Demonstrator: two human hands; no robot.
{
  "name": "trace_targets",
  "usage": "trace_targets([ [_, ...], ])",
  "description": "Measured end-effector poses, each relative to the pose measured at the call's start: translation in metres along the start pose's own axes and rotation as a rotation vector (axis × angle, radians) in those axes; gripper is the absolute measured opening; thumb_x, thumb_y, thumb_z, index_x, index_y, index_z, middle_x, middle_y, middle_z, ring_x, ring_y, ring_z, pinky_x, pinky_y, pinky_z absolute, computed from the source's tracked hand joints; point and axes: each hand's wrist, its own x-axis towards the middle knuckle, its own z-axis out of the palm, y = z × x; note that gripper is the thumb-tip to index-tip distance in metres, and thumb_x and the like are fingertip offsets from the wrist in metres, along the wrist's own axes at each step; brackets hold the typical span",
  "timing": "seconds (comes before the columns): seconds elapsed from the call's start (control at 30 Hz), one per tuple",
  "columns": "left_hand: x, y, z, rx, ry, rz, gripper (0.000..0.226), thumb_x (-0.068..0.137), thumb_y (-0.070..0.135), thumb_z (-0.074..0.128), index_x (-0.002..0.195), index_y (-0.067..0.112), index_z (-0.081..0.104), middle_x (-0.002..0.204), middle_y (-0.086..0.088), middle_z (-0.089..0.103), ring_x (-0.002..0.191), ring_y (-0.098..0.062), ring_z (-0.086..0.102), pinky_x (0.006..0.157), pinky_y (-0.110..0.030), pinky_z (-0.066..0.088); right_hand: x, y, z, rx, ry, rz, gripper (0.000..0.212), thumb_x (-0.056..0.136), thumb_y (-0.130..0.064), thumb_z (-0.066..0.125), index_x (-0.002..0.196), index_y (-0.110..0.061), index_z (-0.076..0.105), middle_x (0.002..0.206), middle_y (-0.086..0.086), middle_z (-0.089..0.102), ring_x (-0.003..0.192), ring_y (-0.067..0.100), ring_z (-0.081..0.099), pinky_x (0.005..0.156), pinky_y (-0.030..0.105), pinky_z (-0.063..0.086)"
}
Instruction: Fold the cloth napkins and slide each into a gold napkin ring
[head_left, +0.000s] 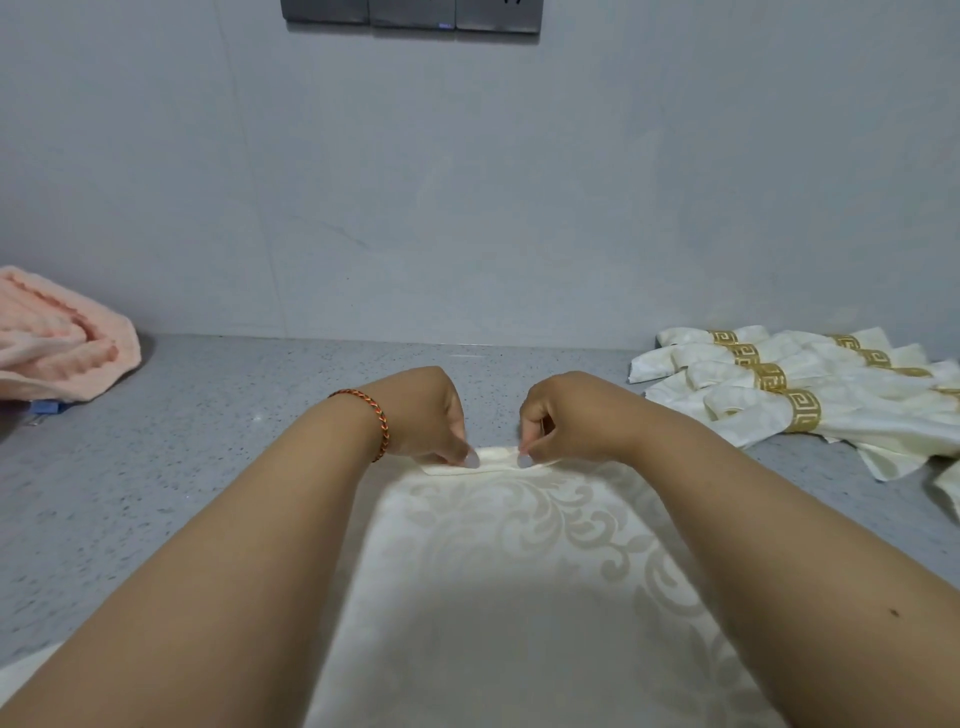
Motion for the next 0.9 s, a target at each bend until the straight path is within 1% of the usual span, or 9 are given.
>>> trace_targets([
  [0.07,0.002,-0.003,0.002,0.036,-0.027,0.029,0.018,0.073,0.029,0.082,0.069,0.016,0.07,0.062,0.007,0.064,0.057,-0.006,0.056,0.061,-0.019,0.043,-0.001,0.001,0.0,0.101,-0.029,0.04,0.015,0.074,-0.024,0.079,0.076,-0.019,0.065,0.08,-0.001,0.069,0.064,0.01,0.057,0.065,0.03,0.046],
  [0.13,0.004,-0.006,0.003,0.049,-0.03,0.031,0.019,0.073,0.03,0.082,0.076,0.02,0.066,0.069,0.008,0.064,0.062,-0.008,0.056,0.063,-0.021,0.045,-0.001,0.004,0.001,0.16,-0.062,0.078,0.019,0.076,-0.026,0.079,0.085,-0.025,0.062,0.077,-0.005,0.063,0.064,0.008,0.054,0.065,0.029,0.044],
  [0.2,0.005,-0.008,0.003,0.044,-0.041,0.004,0.025,0.073,0.034,0.081,0.088,0.022,0.065,0.08,0.008,0.064,0.071,-0.009,0.059,0.073,-0.026,0.05,-0.001,0.006,0.001,0.174,-0.097,0.101,0.018,0.078,-0.029,0.077,0.087,-0.03,0.061,0.073,-0.01,0.056,0.062,0.008,0.05,0.063,0.025,0.039],
  [0.27,0.005,-0.01,0.002,0.032,-0.07,-0.011,0.027,0.072,0.035,0.081,0.092,0.024,0.066,0.085,0.007,0.068,0.076,-0.01,0.062,0.083,-0.031,0.052,-0.001,0.006,0.0,0.179,-0.125,0.105,0.014,0.079,-0.029,0.075,0.083,-0.029,0.062,0.07,-0.011,0.051,0.062,0.009,0.046,0.063,0.026,0.036],
  [0.43,0.007,-0.011,-0.001,0.106,-0.127,-0.004,0.02,0.074,0.04,0.077,0.079,0.022,0.069,0.071,0.01,0.067,0.064,-0.007,0.06,0.072,-0.024,0.048,-0.005,0.003,-0.004,0.153,-0.14,0.098,0.013,0.081,-0.026,0.074,0.078,-0.022,0.062,0.072,-0.009,0.055,0.062,0.009,0.047,0.061,0.023,0.038],
  [0.57,0.005,-0.009,-0.003,0.113,-0.127,0.014,0.015,0.074,0.033,0.077,0.071,0.022,0.068,0.066,0.009,0.064,0.058,-0.006,0.058,0.066,-0.021,0.046,-0.007,-0.003,-0.007,0.085,-0.151,0.069,0.016,0.079,-0.022,0.075,0.076,-0.024,0.059,0.072,-0.01,0.053,0.063,0.008,0.046,0.061,0.022,0.037],
  [0.7,0.0,-0.003,-0.003,0.136,-0.093,-0.004,0.01,0.07,0.025,0.077,0.067,0.021,0.068,0.074,0.004,0.071,0.063,-0.008,0.061,0.07,-0.026,0.051,-0.006,-0.017,-0.013,-0.067,-0.203,0.073,0.013,0.081,-0.022,0.072,0.081,-0.024,0.059,0.077,-0.01,0.055,0.068,0.01,0.049,0.061,0.023,0.038],
  [0.77,-0.001,0.004,-0.002,0.185,-0.076,-0.007,0.012,0.069,0.023,0.076,0.064,0.021,0.066,0.07,0.005,0.068,0.064,-0.011,0.059,0.068,-0.026,0.05,-0.006,-0.023,-0.015,-0.136,-0.207,0.077,0.014,0.082,-0.021,0.072,0.081,-0.023,0.058,0.084,-0.006,0.059,0.074,0.013,0.052,0.062,0.024,0.039],
  [0.9,-0.009,0.017,0.0,0.3,-0.031,-0.009,0.02,0.07,0.021,0.077,0.062,0.023,0.059,0.066,0.011,0.06,0.069,-0.014,0.057,0.068,-0.026,0.045,-0.015,-0.031,-0.012,-0.237,-0.103,0.066,0.025,0.081,-0.015,0.067,0.069,-0.028,0.048,0.097,-0.002,0.065,0.081,0.015,0.054,0.064,0.027,0.04],
])
